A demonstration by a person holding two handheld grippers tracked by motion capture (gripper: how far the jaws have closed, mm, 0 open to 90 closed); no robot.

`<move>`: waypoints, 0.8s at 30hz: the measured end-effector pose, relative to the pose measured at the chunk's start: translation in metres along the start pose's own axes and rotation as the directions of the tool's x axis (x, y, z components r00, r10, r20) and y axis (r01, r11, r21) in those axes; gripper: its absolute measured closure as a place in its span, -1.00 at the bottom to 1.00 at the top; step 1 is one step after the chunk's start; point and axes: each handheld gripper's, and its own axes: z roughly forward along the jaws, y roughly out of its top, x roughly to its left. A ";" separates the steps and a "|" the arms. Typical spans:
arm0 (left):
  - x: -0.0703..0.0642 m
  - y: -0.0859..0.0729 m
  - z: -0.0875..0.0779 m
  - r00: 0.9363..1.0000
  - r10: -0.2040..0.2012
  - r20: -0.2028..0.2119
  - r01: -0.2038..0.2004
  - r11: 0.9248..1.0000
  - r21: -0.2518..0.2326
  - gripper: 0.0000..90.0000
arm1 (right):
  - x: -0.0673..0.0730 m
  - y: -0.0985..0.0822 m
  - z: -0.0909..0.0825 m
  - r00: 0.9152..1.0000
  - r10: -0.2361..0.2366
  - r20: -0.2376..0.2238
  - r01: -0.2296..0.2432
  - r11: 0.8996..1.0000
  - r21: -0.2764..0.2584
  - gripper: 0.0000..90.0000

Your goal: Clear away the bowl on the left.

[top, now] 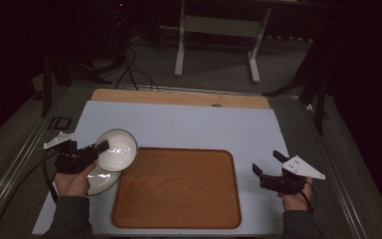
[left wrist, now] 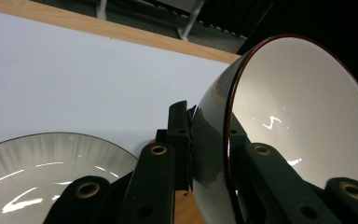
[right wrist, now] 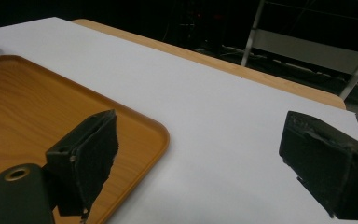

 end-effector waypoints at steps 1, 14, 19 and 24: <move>-0.001 0.000 0.000 1.000 0.002 0.002 -0.002 1.000 0.001 0.80 | 0.000 0.000 0.000 1.000 -0.001 0.000 0.001 1.000 0.000 -0.75; -0.013 -0.001 0.007 1.000 0.024 0.014 -0.025 1.000 0.014 0.80 | 0.000 0.000 0.000 1.000 0.000 -0.001 0.000 1.000 0.000 -0.75; -0.017 -0.001 0.009 0.999 0.033 0.019 -0.033 0.999 0.020 0.80 | 0.000 0.000 0.000 1.000 -0.001 -0.002 0.001 1.000 0.000 -0.75; -0.020 -0.002 0.012 0.999 0.035 0.028 -0.036 0.999 0.028 0.80 | 0.000 0.000 0.000 1.000 -0.003 -0.003 0.003 1.000 0.001 -0.75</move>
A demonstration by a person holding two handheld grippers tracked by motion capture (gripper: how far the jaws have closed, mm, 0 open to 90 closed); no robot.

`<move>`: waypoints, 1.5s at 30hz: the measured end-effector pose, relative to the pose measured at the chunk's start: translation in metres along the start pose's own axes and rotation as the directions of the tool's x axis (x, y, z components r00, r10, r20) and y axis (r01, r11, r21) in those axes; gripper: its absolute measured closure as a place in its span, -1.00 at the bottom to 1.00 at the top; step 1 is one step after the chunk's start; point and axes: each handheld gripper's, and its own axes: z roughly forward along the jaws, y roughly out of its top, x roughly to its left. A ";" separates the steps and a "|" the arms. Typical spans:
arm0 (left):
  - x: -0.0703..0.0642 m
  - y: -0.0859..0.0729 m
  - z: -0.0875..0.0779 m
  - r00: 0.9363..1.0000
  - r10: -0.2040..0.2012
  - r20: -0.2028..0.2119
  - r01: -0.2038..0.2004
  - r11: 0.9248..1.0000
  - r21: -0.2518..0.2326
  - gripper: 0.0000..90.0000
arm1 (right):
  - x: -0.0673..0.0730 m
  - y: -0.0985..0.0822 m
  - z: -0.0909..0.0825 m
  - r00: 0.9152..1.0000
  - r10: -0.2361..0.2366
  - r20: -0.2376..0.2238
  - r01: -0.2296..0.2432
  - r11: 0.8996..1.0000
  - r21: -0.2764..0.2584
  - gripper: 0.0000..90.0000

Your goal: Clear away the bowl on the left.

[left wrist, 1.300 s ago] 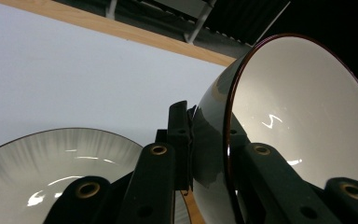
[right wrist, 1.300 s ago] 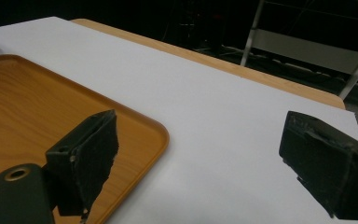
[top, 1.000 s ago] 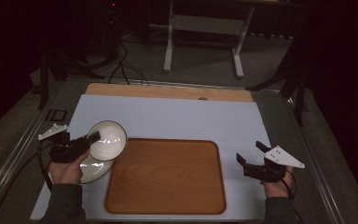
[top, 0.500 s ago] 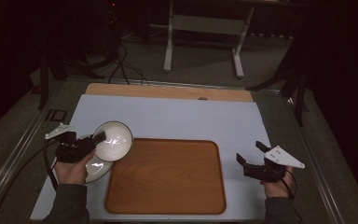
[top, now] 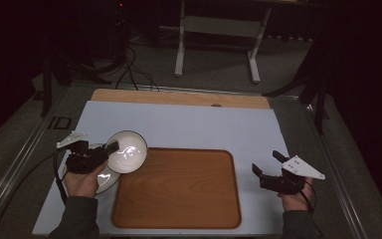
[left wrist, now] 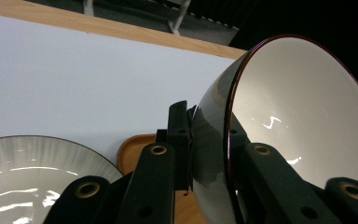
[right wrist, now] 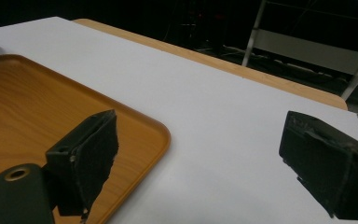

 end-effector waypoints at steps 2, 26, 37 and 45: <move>-0.001 0.000 0.001 1.000 0.003 0.003 -0.003 1.000 0.004 0.80 | 0.000 0.000 0.000 1.000 -0.001 0.000 0.001 1.000 0.000 -0.75; -0.011 -0.006 0.013 1.000 0.015 0.010 -0.015 0.999 0.036 0.80 | 0.000 0.000 0.001 1.000 -0.003 -0.006 0.003 1.000 0.002 -0.75; -0.015 -0.009 0.020 1.000 0.016 0.016 -0.016 0.998 0.057 0.80 | 0.001 0.000 0.001 1.000 -0.003 -0.008 0.003 1.000 0.003 -0.75; -0.019 -0.012 0.025 1.000 0.023 0.017 -0.024 0.997 0.073 0.80 | 0.001 0.000 0.001 1.000 -0.003 -0.009 0.003 1.000 0.003 -0.75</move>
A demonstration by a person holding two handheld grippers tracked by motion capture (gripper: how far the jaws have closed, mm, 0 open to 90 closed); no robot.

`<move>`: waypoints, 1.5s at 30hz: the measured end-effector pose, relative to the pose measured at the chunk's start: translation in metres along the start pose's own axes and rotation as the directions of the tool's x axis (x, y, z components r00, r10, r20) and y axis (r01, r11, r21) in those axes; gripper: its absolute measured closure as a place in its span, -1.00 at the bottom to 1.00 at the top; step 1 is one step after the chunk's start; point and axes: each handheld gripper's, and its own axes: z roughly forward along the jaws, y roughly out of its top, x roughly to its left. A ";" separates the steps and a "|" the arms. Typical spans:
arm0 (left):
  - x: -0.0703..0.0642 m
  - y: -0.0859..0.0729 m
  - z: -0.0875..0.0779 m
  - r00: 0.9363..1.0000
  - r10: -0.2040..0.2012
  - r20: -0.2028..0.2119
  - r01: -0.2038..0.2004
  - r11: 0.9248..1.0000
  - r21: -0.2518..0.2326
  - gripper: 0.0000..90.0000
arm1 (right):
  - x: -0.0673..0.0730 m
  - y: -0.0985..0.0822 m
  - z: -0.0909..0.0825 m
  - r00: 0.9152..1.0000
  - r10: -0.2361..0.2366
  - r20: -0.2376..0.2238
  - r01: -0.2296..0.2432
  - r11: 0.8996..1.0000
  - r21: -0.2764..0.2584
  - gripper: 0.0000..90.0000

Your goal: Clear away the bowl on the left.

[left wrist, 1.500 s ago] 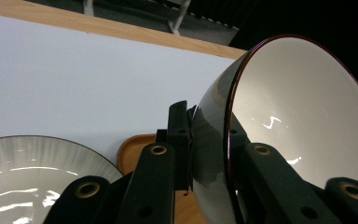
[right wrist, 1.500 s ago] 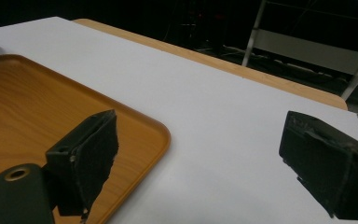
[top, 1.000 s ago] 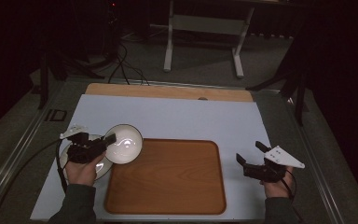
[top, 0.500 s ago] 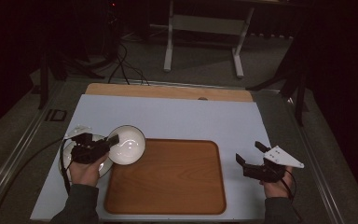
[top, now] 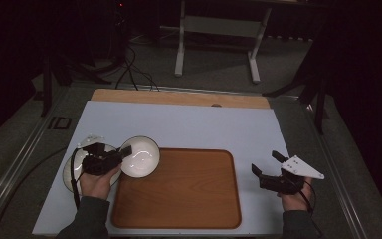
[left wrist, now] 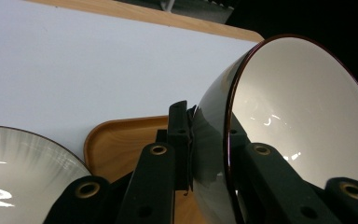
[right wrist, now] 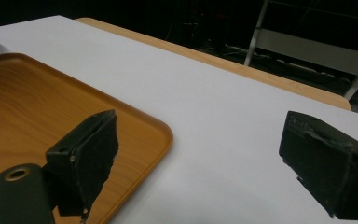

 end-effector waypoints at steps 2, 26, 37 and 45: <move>-0.001 -0.001 0.002 1.000 0.004 0.001 -0.004 1.000 0.006 0.80 | 0.000 0.000 0.000 1.000 -0.001 0.000 0.001 1.000 0.000 -0.75; -0.017 -0.007 0.019 0.999 0.025 0.035 -0.027 0.998 0.056 0.80 | 0.000 0.000 0.000 1.000 -0.001 0.000 0.001 1.000 0.001 -0.75; -0.026 -0.011 0.027 0.998 0.037 0.052 -0.041 0.996 0.076 0.80 | 0.000 0.000 0.000 1.000 -0.002 -0.001 0.002 1.000 0.001 -0.75; -0.031 -0.013 0.032 0.997 0.049 0.056 -0.054 0.994 0.090 0.80 | 0.000 0.000 0.000 1.000 -0.002 0.000 0.002 1.000 0.002 -0.75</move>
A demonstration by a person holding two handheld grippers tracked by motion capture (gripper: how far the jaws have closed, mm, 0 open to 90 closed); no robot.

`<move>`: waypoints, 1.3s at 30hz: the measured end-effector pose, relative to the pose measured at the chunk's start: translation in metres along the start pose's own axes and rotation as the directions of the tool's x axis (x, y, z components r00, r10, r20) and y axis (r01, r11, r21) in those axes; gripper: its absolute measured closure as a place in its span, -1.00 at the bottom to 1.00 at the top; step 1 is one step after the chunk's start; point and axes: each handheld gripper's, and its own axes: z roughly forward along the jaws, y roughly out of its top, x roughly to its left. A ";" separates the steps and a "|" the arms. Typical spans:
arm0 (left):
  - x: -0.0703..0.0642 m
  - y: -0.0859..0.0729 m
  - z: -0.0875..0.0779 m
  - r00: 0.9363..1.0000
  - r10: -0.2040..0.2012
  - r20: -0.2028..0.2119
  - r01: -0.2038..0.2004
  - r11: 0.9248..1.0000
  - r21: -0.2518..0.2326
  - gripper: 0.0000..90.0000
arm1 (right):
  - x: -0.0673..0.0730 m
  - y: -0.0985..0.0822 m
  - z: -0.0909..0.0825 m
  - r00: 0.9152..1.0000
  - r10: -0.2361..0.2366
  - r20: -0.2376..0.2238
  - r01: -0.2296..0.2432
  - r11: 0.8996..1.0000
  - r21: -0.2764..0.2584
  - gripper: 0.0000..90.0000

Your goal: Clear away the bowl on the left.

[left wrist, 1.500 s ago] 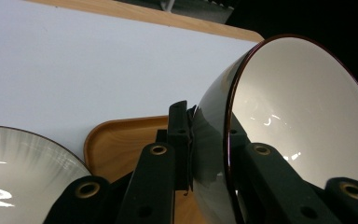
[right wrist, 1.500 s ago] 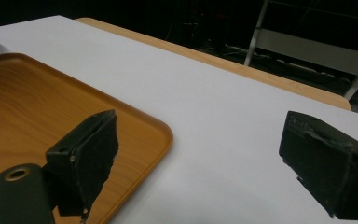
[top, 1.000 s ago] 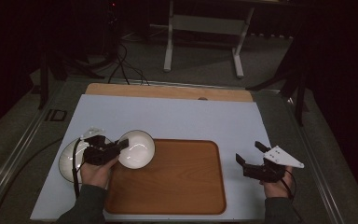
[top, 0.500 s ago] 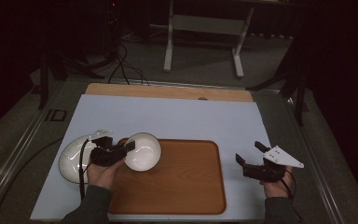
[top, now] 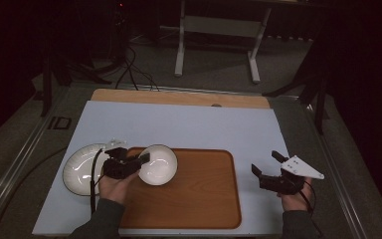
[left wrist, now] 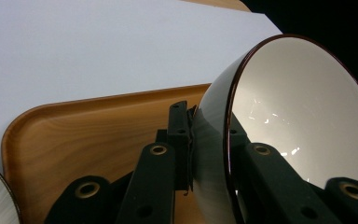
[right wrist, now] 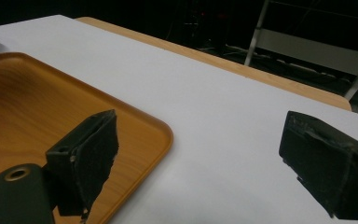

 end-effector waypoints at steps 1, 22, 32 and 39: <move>-0.001 0.000 0.001 1.000 0.002 0.001 -0.002 1.000 0.003 0.80 | 0.000 0.000 0.000 1.000 -0.001 0.000 0.001 1.000 0.000 -0.75; -0.008 -0.005 0.012 1.000 0.021 -0.003 -0.021 0.999 0.031 0.80 | 0.001 0.000 0.001 1.000 -0.004 -0.004 0.004 1.000 0.000 -0.75; -0.010 -0.009 0.020 0.999 0.031 -0.011 -0.030 0.998 0.050 0.80 | 0.001 0.000 0.001 1.000 -0.006 -0.003 0.006 1.000 0.001 -0.75; -0.014 -0.014 0.029 0.999 0.044 -0.025 -0.042 0.996 0.084 0.80 | 0.001 0.000 0.001 1.000 -0.009 -0.002 0.009 1.000 0.003 -0.75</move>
